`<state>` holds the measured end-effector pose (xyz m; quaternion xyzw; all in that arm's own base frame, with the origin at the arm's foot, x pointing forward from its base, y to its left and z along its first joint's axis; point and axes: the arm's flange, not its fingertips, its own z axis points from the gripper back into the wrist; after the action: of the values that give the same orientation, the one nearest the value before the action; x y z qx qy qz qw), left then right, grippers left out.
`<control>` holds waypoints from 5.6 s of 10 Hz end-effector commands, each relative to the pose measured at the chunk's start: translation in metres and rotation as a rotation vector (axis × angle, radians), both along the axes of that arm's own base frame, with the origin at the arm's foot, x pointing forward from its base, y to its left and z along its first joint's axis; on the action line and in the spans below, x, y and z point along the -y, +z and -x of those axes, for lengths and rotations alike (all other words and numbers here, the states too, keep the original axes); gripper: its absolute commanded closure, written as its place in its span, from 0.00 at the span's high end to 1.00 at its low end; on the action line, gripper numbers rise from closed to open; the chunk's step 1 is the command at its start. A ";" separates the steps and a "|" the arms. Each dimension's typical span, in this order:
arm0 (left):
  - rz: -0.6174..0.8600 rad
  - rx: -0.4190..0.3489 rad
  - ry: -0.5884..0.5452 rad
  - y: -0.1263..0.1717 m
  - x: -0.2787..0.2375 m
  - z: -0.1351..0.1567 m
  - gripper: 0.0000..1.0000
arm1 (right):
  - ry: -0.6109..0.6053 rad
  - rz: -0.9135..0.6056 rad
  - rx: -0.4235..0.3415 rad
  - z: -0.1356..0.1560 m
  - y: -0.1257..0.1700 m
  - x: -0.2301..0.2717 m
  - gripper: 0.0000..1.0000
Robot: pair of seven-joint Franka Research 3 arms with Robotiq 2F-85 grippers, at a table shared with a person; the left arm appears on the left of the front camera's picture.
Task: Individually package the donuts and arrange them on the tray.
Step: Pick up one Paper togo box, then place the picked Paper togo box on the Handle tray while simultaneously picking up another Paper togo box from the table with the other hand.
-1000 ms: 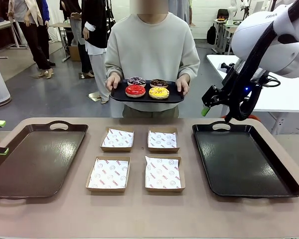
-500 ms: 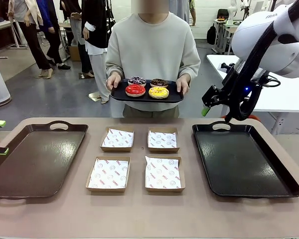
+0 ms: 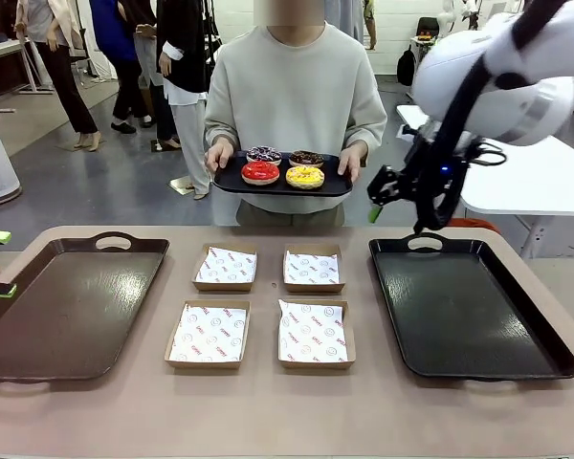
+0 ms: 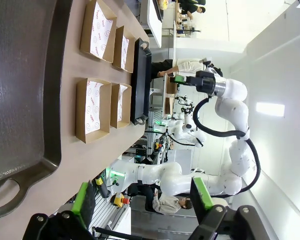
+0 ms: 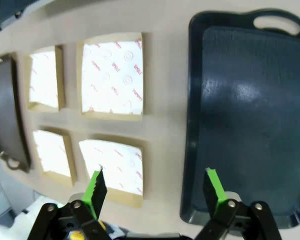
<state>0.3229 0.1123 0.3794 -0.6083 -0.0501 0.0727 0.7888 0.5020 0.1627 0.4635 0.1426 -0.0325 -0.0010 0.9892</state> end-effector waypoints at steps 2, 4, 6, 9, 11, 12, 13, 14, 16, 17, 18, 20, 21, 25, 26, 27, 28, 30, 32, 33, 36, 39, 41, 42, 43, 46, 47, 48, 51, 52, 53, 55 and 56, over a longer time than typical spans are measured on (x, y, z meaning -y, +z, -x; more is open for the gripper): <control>0.012 0.005 0.001 0.002 -0.001 0.000 1.00 | -0.044 0.111 -0.065 -0.054 -0.012 -0.045 1.00; 0.012 0.005 0.001 0.002 -0.001 0.000 1.00 | -0.025 0.170 -0.064 -0.076 -0.031 -0.076 1.00; 0.012 0.005 0.001 0.002 -0.001 0.000 1.00 | 0.021 0.209 -0.059 -0.083 -0.054 -0.098 1.00; 0.012 0.005 0.001 0.002 -0.001 0.000 1.00 | 0.079 0.208 -0.033 -0.074 -0.089 -0.106 1.00; 0.012 0.005 0.001 0.002 -0.001 0.000 1.00 | 0.111 0.211 -0.004 -0.066 -0.110 -0.105 1.00; 0.012 0.005 0.001 0.002 -0.001 0.000 1.00 | 0.129 0.207 0.010 -0.064 -0.119 -0.105 1.00; 0.012 0.005 0.001 0.002 -0.001 0.000 1.00 | 0.137 0.200 0.015 -0.063 -0.127 -0.103 1.00; 0.012 0.005 0.001 0.002 -0.001 0.000 1.00 | 0.143 0.205 0.009 -0.063 -0.135 -0.102 1.00; 0.012 0.005 0.001 0.002 -0.001 0.000 1.00 | 0.161 0.200 0.020 -0.063 -0.147 -0.101 1.00; 0.012 0.005 0.001 0.002 -0.001 0.000 1.00 | 0.160 0.206 0.025 -0.064 -0.148 -0.101 1.00; 0.012 0.005 0.001 0.002 -0.001 0.000 1.00 | 0.165 0.202 0.029 -0.065 -0.148 -0.100 1.00; 0.012 0.005 0.001 0.002 -0.001 0.000 1.00 | 0.174 0.198 0.036 -0.067 -0.148 -0.097 0.41; 0.012 0.005 0.001 0.002 -0.001 0.000 1.00 | 0.170 0.198 0.034 -0.068 -0.149 -0.097 0.32; 0.012 0.005 0.001 0.002 -0.001 0.000 1.00 | 0.144 0.203 0.034 -0.068 -0.147 -0.094 0.02; 0.012 0.005 0.001 0.002 -0.001 0.000 1.00 | 0.133 0.208 0.039 -0.068 -0.147 -0.094 0.00; 0.012 0.005 0.001 0.002 -0.001 0.000 1.00 | 0.112 0.221 0.043 -0.067 -0.145 -0.093 0.00; 0.012 0.005 0.001 0.002 -0.001 0.000 1.00 | 0.077 0.240 0.032 -0.067 -0.144 -0.092 0.00; 0.012 0.005 0.001 0.002 -0.001 0.000 1.00 | 0.028 0.240 0.003 -0.062 -0.133 -0.089 0.00; 0.012 0.005 0.001 0.002 -0.001 0.000 1.00 | -0.005 0.235 -0.039 -0.053 -0.090 -0.083 0.00; 0.012 0.005 0.001 0.002 -0.001 0.000 1.00 | -0.004 0.223 -0.043 -0.048 -0.065 -0.080 0.00; 0.012 0.005 0.001 0.002 -0.001 0.000 1.00 | -0.026 0.224 -0.028 -0.040 -0.003 -0.066 0.00; 0.012 0.005 0.001 0.002 -0.001 0.000 1.00 | -0.044 0.227 -0.023 -0.040 0.036 -0.063 0.00; 0.012 0.005 0.001 0.002 -0.001 0.000 1.00 | -0.037 0.230 -0.017 -0.039 0.047 -0.066 0.00; 0.012 0.005 0.001 0.002 -0.001 0.000 1.00 | -0.024 0.228 -0.015 -0.039 0.049 -0.067 0.00; 0.012 0.005 0.001 0.002 -0.001 0.000 1.00 | -0.016 0.227 -0.004 -0.037 0.046 -0.061 0.00; 0.012 0.005 0.001 0.002 -0.001 0.000 1.00 | -0.016 0.227 -0.004 -0.037 0.046 -0.061 0.00; 0.012 0.005 0.001 0.002 -0.001 0.000 1.00 | -0.016 0.227 -0.004 -0.037 0.046 -0.061 0.00; 0.012 0.005 0.001 0.002 -0.001 0.000 1.00 | -0.016 0.227 -0.004 -0.037 0.046 -0.061 0.00; 0.012 0.005 0.001 0.002 -0.001 0.000 1.00 | -0.016 0.227 -0.004 -0.037 0.046 -0.061 0.00; 0.012 0.005 0.001 0.002 -0.001 0.000 1.00 | -0.016 0.227 -0.004 -0.037 0.046 -0.061 0.00; 0.012 0.005 0.001 0.002 -0.001 0.000 1.00 | -0.016 0.227 -0.004 -0.037 0.046 -0.061 0.00; 0.012 0.005 0.001 0.002 -0.001 0.000 1.00 | -0.016 0.227 -0.004 -0.037 0.046 -0.061 0.00; 0.012 0.005 0.001 0.002 -0.001 0.000 1.00 | -0.016 0.227 -0.004 -0.037 0.046 -0.061 0.00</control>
<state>0.3230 0.1123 0.3793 -0.6084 -0.0500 0.0728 0.7887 0.5394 0.2246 0.5120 0.0296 -0.0314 -0.0044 0.9991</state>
